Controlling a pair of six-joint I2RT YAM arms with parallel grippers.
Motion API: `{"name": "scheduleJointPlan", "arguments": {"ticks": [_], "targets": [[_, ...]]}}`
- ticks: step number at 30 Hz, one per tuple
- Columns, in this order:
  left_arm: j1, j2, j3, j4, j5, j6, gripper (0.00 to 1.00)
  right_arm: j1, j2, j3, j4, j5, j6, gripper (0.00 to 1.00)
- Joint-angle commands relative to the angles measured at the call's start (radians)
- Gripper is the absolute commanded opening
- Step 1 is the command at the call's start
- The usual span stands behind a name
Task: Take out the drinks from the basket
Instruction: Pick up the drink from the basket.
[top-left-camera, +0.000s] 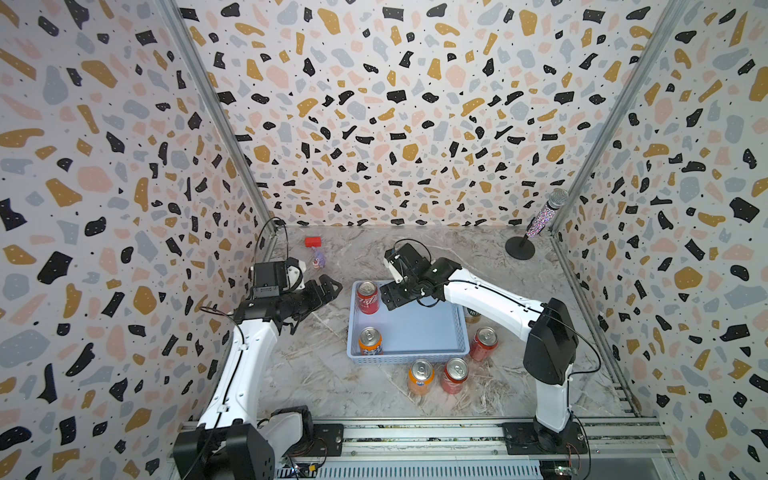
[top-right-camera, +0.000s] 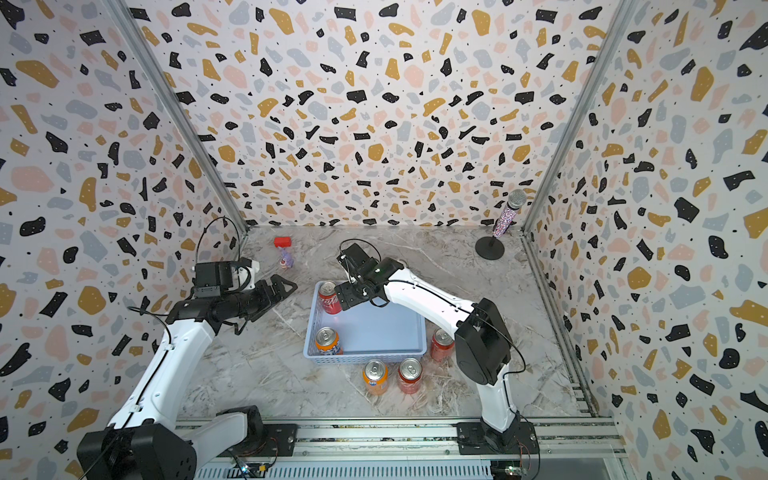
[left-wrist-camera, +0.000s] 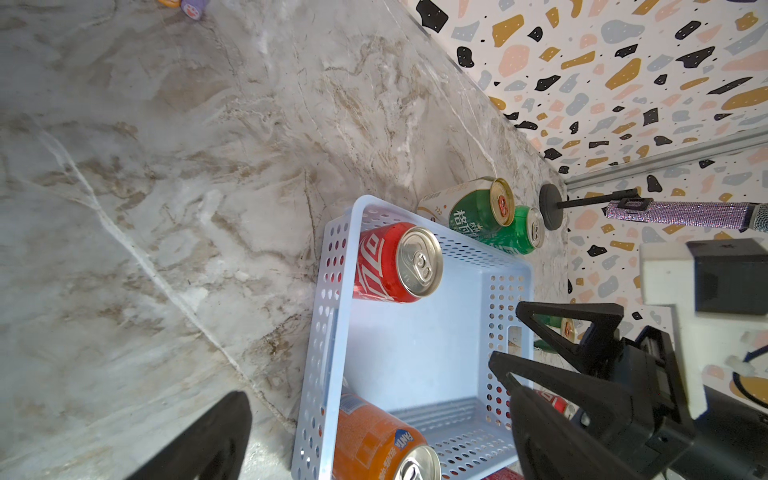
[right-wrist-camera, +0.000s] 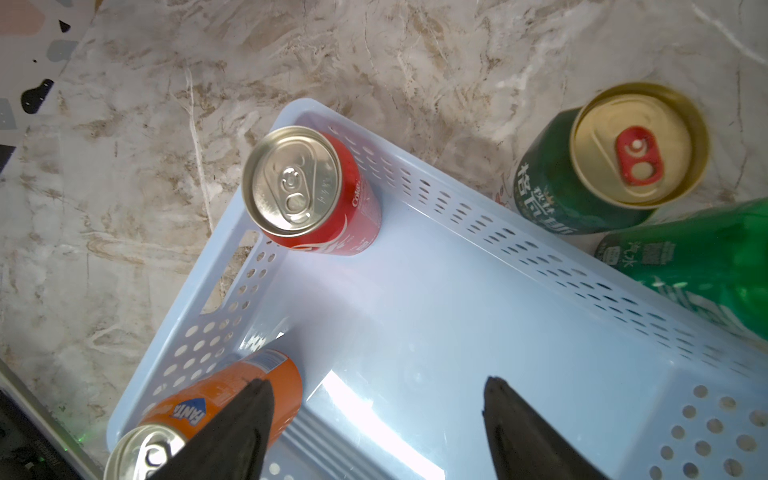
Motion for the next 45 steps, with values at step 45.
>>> {"name": "scheduleJointPlan", "arguments": {"ticks": [45], "targets": [[0.053,0.01,-0.022,0.026,0.03,-0.003,1.0,-0.001,0.43,0.458,0.017,-0.109,-0.006,0.87]]}}
